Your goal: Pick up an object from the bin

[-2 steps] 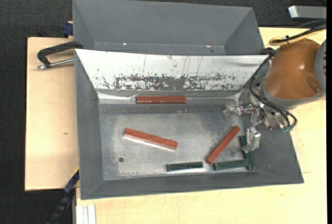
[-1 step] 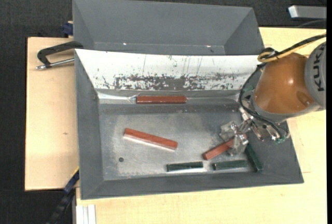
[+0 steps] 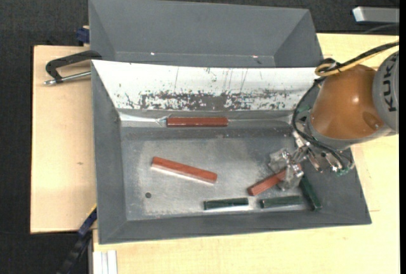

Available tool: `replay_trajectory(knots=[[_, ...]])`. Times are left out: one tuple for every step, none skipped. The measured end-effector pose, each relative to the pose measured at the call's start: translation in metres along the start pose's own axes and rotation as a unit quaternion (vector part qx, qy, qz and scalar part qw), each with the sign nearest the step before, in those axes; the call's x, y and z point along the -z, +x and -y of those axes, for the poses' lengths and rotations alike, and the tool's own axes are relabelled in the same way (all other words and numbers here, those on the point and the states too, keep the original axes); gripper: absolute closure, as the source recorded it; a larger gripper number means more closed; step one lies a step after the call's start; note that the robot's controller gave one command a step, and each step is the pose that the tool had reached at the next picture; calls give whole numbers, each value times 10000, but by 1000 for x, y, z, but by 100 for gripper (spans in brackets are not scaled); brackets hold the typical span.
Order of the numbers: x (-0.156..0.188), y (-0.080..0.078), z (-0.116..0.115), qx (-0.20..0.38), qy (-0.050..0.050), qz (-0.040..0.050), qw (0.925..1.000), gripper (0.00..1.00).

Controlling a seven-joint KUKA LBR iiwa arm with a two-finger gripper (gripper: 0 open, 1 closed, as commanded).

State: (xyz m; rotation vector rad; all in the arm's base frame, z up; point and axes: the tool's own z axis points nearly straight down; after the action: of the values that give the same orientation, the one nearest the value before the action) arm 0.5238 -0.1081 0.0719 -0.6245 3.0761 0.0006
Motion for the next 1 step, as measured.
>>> replay_trajectory(knots=[[2,1,0,2,-7,-7,10000,100]])
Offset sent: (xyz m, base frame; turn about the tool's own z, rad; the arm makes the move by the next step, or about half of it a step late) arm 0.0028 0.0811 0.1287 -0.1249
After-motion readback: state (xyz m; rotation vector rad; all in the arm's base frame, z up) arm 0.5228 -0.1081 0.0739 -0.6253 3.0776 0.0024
